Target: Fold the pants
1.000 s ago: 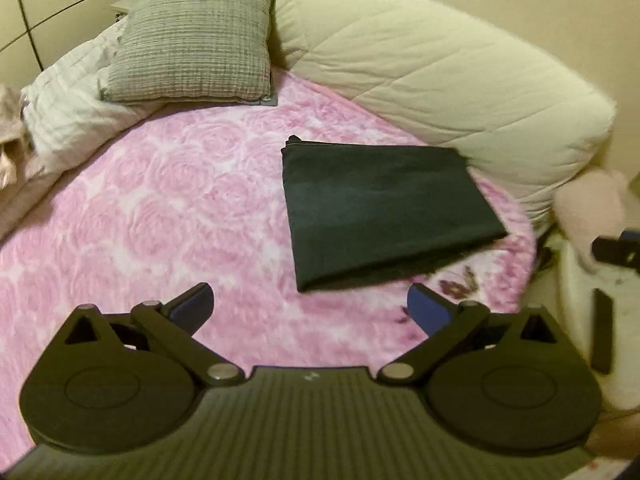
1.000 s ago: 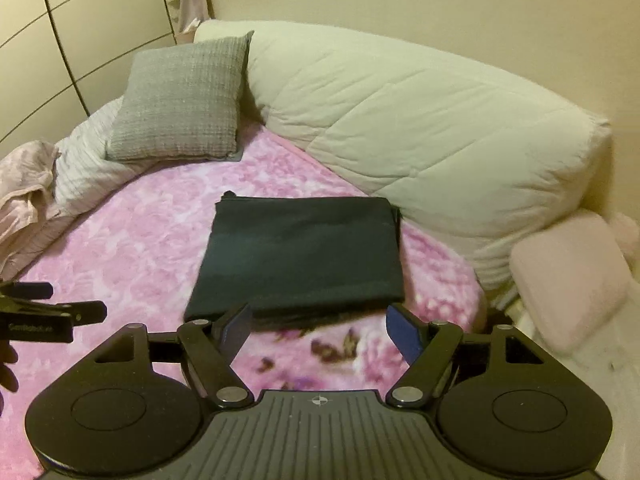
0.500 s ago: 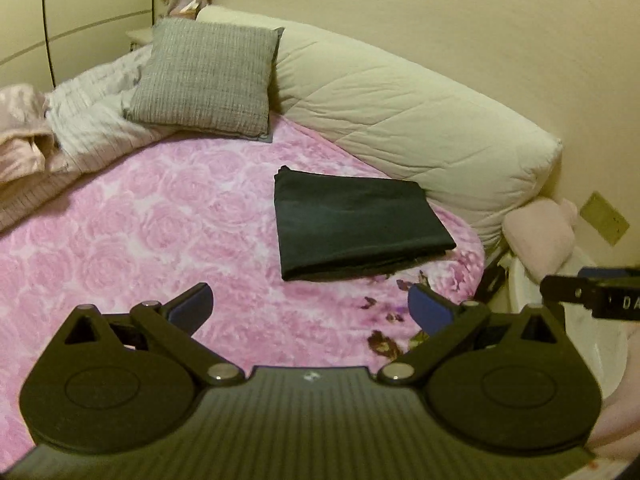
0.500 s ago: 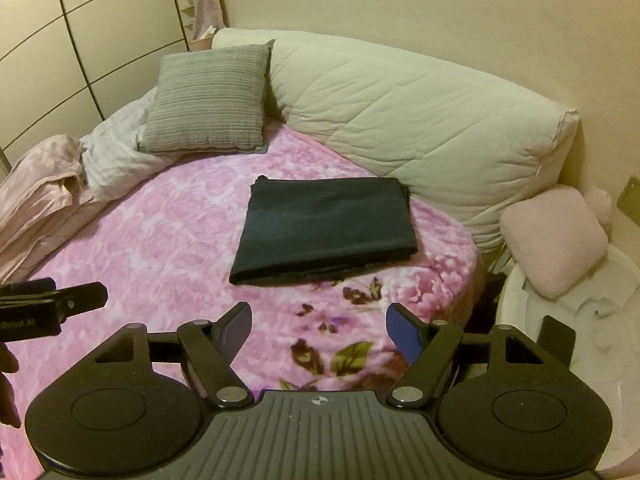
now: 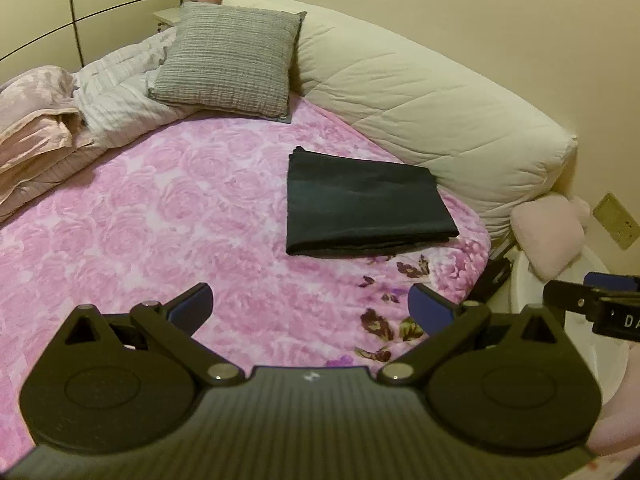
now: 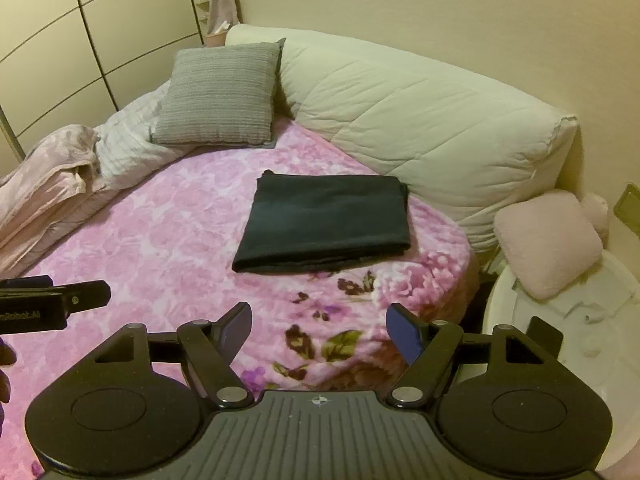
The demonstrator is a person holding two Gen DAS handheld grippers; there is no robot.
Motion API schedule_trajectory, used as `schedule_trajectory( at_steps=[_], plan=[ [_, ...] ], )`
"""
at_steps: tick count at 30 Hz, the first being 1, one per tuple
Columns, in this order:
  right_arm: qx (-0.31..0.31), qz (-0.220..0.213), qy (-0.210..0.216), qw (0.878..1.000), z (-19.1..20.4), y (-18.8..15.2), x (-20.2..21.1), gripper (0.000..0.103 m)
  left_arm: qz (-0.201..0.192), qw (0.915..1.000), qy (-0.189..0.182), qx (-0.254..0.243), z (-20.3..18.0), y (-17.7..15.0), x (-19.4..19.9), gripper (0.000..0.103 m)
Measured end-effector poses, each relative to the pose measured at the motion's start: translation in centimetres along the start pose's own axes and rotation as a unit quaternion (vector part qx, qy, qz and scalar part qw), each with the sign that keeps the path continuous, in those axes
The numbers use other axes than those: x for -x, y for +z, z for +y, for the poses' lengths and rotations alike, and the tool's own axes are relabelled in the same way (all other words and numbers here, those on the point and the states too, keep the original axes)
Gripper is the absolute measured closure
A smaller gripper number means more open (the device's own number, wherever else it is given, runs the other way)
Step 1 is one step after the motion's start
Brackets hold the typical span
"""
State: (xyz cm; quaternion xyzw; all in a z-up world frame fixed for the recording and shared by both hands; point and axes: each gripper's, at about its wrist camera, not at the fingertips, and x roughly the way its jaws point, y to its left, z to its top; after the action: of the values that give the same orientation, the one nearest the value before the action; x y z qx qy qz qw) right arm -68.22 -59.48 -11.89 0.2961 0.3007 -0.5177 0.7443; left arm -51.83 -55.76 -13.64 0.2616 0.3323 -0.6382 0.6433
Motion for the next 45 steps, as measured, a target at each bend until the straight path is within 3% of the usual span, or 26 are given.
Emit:
schedule_trajectory(
  at_steps=[11, 34, 45],
  plan=[
    [0.02, 0.005, 0.005, 1.0, -0.2, 0.9, 0.3, 0.032, 0.011, 0.9995, 0.004, 0.029, -1.4, -0.1, 0.2, 0.001],
    [0.011, 0.019, -0.01, 1.0, -0.7, 1.7, 0.2, 0.032, 0.015, 0.9997, 0.014, -0.011, -4.8, -0.2, -0.3, 0.001],
    [0.003, 0.017, -0.012, 1.0, -0.7, 2.1, -0.2, 0.02, 0.019, 0.9995, 0.018, -0.015, -5.1, 0.2, -1.3, 0.001]
  ],
)
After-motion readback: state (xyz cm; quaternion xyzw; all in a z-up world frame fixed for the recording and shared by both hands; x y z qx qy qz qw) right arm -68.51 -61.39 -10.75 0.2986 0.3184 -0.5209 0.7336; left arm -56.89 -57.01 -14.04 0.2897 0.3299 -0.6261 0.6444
